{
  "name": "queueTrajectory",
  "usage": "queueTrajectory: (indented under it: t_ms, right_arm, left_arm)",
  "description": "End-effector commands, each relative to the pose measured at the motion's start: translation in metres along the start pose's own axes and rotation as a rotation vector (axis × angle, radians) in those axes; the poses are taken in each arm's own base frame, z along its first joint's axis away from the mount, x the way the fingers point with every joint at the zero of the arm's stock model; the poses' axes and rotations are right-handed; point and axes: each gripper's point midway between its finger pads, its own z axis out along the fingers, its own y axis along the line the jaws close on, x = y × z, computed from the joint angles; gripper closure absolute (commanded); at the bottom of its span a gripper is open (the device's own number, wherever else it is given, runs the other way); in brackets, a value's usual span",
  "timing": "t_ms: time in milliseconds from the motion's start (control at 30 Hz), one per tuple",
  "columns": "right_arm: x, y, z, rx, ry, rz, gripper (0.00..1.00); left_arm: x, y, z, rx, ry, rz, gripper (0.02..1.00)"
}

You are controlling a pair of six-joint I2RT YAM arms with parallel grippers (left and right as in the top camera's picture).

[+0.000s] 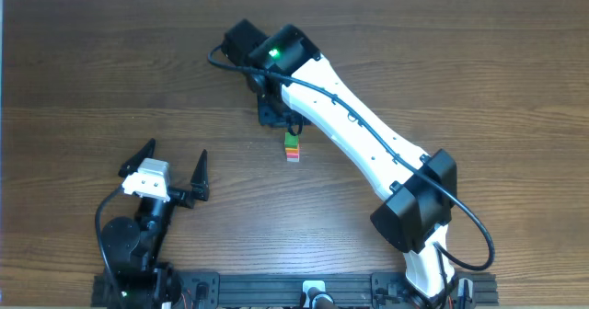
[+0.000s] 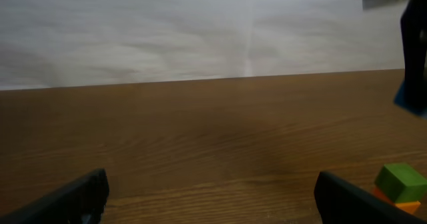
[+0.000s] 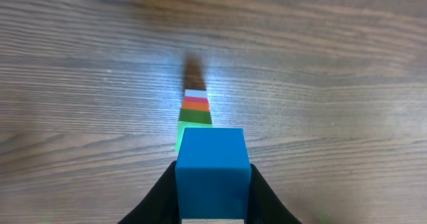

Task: Stack Cubes

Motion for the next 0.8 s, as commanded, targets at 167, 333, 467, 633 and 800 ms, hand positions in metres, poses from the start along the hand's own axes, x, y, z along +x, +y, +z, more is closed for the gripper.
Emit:
queueTrajectory:
  t_ms: [167, 333, 467, 633, 800]
  right_arm:
    - [0.019, 0.007, 0.011, -0.047, 0.048, 0.047, 0.989]
    - [0.021, 0.012, 0.014, -0.068, 0.057, 0.067, 0.991]
    - [0.024, 0.016, 0.013, -0.089, 0.078, 0.071, 0.991]
    - [0.026, 0.018, 0.013, -0.102, 0.091, 0.078, 0.991]
    - [0.028, 0.019, 0.013, -0.107, 0.099, 0.083, 0.989]
  left_arm:
    - [0.002, -0.001, 0.000, 0.008, -0.001, -0.011, 0.018]
    - [0.002, -0.001, 0.000, 0.008, -0.002, -0.011, 0.018]
    - [0.002, -0.001, 0.000, 0.008, -0.002, -0.011, 0.020]
    - [0.002, -0.001, 0.000, 0.008, -0.001, -0.011, 0.018]
    - [0.002, -0.001, 0.000, 0.008, -0.002, -0.011, 0.018]
